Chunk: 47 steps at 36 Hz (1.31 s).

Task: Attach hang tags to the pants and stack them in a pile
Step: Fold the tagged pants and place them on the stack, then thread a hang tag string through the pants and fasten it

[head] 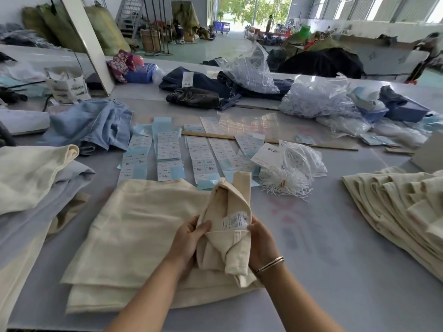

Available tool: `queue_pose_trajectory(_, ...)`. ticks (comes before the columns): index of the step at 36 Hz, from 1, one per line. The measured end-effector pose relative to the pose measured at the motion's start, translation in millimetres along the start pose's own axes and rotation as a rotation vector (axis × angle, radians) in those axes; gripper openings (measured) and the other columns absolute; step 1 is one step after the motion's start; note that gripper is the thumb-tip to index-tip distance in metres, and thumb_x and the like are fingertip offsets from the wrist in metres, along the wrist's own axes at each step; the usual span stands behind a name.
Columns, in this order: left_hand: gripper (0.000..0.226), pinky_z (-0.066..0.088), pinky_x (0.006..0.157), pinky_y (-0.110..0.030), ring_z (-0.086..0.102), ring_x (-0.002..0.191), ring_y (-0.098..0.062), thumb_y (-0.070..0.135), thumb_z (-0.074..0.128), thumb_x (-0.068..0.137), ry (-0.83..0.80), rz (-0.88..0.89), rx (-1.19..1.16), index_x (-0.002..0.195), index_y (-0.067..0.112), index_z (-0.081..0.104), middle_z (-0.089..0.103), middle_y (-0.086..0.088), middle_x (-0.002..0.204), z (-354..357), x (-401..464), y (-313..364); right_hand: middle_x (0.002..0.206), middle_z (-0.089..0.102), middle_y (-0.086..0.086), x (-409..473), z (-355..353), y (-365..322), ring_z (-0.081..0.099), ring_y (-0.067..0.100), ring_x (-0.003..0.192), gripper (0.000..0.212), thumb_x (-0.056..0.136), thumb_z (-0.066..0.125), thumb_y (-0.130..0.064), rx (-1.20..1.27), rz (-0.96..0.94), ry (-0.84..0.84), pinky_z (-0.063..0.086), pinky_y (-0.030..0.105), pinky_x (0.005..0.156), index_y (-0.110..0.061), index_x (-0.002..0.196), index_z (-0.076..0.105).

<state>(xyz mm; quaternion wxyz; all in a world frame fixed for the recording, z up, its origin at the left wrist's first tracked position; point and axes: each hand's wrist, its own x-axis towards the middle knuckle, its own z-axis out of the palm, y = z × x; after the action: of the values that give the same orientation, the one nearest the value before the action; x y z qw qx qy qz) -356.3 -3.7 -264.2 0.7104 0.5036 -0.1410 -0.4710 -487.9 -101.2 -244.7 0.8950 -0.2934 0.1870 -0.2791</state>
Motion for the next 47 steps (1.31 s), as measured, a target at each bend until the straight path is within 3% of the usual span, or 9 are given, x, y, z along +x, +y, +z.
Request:
queue_pose_trajectory(11, 0.019, 0.057, 0.07, -0.035, 0.07, 0.089, -0.032, 0.009, 0.061, 0.089, 0.023, 0.005, -0.012, 0.106, 0.004, 0.067, 0.07, -0.023, 0.104, 7.1, 0.0, 3.1, 0.095, 0.064, 0.025, 1.1, -3.8, 0.3, 0.065, 0.034, 0.084, 0.045, 0.075, 0.034, -0.005, -0.002, 0.002, 0.015, 0.057, 0.042, 0.073, 0.001, 0.114, 0.057)
queue_pose_trajectory(15, 0.014, 0.045, 0.098, -0.051, 0.064, 0.1, -0.037, 0.012, 0.057, 0.093, 0.034, 0.057, 0.165, 0.096, 0.008, 0.07, 0.068, -0.026, 0.107, 34.8, 4.5, 7.0, 0.068, 0.067, 0.016, -12.1, -3.5, -21.1, 0.067, 0.025, 0.061, 0.038, 0.074, 0.037, -0.009, -0.114, -0.016, 0.161, 0.056, 0.027, 0.056, -0.004, 0.068, 0.074)
queue_pose_trajectory(21, 0.039, 0.048, 0.096, -0.024, 0.067, 0.103, -0.015, 0.044, 0.041, 0.093, -0.548, 0.095, 0.525, 0.103, 0.022, 0.071, 0.074, -0.002, 0.1, 77.8, -4.2, 19.7, 0.033, 0.049, -0.003, -25.5, -50.0, -106.8, 0.044, 0.003, 0.027, 0.061, 0.091, 0.033, 0.006, -0.499, -0.177, 0.632, 0.033, 0.012, 0.032, -0.01, 0.036, 0.055)
queue_pose_trajectory(26, 0.042, 0.031, 0.11, -0.03, 0.043, 0.133, -0.02, 0.042, 0.047, 0.096, -0.175, 0.419, 1.45, 0.132, 0.023, 0.055, 0.047, -0.003, 0.144, 54.6, 37.8, 10.4, 0.052, 0.041, 0.004, -27.2, -104.8, -146.0, 0.034, 0.019, 0.046, 0.026, 0.089, 0.05, -0.004, -1.068, 0.129, 0.757, 0.03, 0.025, 0.049, -0.011, 0.073, 0.068)
queue_pose_trajectory(29, 0.057, 0.013, 0.118, -0.035, 0.015, 0.147, -0.018, 0.051, 0.037, 0.096, -0.012, 0.365, 1.764, 0.149, 0.03, 0.029, 0.016, -0.002, 0.16, 19.0, 57.2, -3.3, 0.056, 0.045, -0.002, -12.9, -112.0, -168.7, 0.036, 0.016, 0.051, 0.027, 0.088, 0.048, 0.003, -1.382, -0.04, 0.776, 0.029, 0.026, 0.051, 0.0, 0.099, 0.072)
queue_pose_trajectory(37, 0.06, 0.004, 0.118, -0.037, 0.008, 0.148, -0.01, 0.056, 0.028, 0.092, 0.053, 0.458, 1.789, 0.149, 0.035, 0.029, 0.016, 0.005, 0.161, 1.4, 60.0, -21.1, 0.104, 0.07, 0.015, 80.5, -52.1, -166.5, 0.064, 0.033, 0.092, 0.019, 0.089, 0.061, -0.011, -1.911, -0.397, 0.491, 0.048, 0.035, 0.082, -0.007, 0.102, 0.074)
queue_pose_trajectory(41, 0.058, 0.021, 0.116, -0.041, 0.031, 0.142, -0.014, 0.052, 0.039, 0.086, 0.073, 0.519, 1.76, 0.139, 0.031, 0.049, 0.037, 0.001, 0.153, 6.2, 54.1, -15.0, 0.113, 0.067, 0.014, 138.2, -31.5, -153.6, 0.062, 0.032, 0.102, 0.023, 0.092, 0.057, -0.014, -2.056, -0.391, 0.404, 0.045, 0.033, 0.088, -0.009, 0.109, 0.072)
queue_pose_trajectory(44, 0.051, 0.049, 0.095, -0.042, 0.061, 0.117, -0.016, 0.047, 0.06, 0.068, 0.072, 0.569, 1.736, 0.114, 0.028, 0.07, 0.064, -0.001, 0.128, 7.6, 52.1, -13.2, 0.124, 0.063, 0.012, 173.6, -28.3, -144.6, 0.059, 0.031, 0.11, 0.03, 0.093, 0.054, -0.019, -2.163, -0.267, 0.379, 0.046, 0.035, 0.094, -0.012, 0.119, 0.066)
queue_pose_trajectory(47, 0.049, 0.054, 0.088, -0.041, 0.065, 0.109, -0.014, 0.047, 0.063, 0.063, 0.084, 0.596, 1.736, 0.107, 0.028, 0.073, 0.068, 0.001, 0.121, 7.4, 52.4, -13.8, 0.127, 0.06, 0.012, 199.2, -31.8, -141.9, 0.057, 0.031, 0.114, 0.035, 0.094, 0.051, -0.024, -2.286, -0.196, 0.382, 0.047, 0.037, 0.094, -0.011, 0.125, 0.06)
